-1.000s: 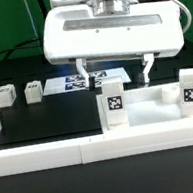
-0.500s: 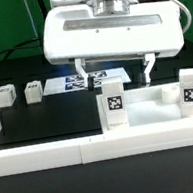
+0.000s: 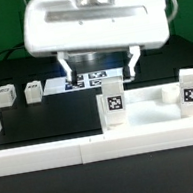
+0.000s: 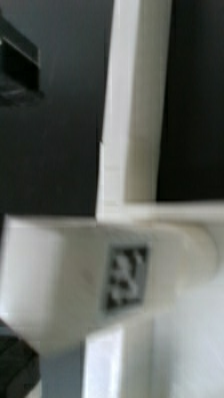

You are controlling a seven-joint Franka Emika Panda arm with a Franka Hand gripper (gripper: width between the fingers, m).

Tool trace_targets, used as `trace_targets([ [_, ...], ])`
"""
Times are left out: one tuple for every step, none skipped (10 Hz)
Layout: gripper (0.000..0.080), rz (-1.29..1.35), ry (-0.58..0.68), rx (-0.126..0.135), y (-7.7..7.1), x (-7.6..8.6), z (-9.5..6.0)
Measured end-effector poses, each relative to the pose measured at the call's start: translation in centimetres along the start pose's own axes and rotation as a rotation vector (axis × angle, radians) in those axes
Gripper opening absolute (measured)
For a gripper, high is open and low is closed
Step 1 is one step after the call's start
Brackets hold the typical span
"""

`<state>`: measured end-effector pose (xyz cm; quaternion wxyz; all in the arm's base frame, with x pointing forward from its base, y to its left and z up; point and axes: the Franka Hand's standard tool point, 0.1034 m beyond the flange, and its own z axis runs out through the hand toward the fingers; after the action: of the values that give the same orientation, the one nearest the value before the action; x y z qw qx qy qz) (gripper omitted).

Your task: Assemble square table

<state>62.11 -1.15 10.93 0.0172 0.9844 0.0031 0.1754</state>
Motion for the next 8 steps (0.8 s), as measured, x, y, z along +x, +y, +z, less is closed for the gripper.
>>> trace_targets([
  [0.0649, -0.012, -0.034, 0.028, 0.1, 0.8, -0.3],
  [0.0649, -0.007, -0.107, 0.056, 0.3, 0.9, -0.4],
  [0.0649, 0.0, -0.185, 0.082, 0.3, 1.0, -0.6],
  [0.0649, 0.01, -0.27, 0.103, -0.3, 0.9, -0.4],
  [0.0649, 0.019, -0.336, 0.115, -1.1, 0.9, 0.2],
  [0.0649, 0.024, -0.345, 0.112, -1.6, 1.0, 1.1],
  [0.0649, 0.022, -0.336, 0.107, -2.0, 0.8, 1.9],
  [0.0649, 0.021, -0.342, 0.106, -2.3, 0.5, 2.4],
])
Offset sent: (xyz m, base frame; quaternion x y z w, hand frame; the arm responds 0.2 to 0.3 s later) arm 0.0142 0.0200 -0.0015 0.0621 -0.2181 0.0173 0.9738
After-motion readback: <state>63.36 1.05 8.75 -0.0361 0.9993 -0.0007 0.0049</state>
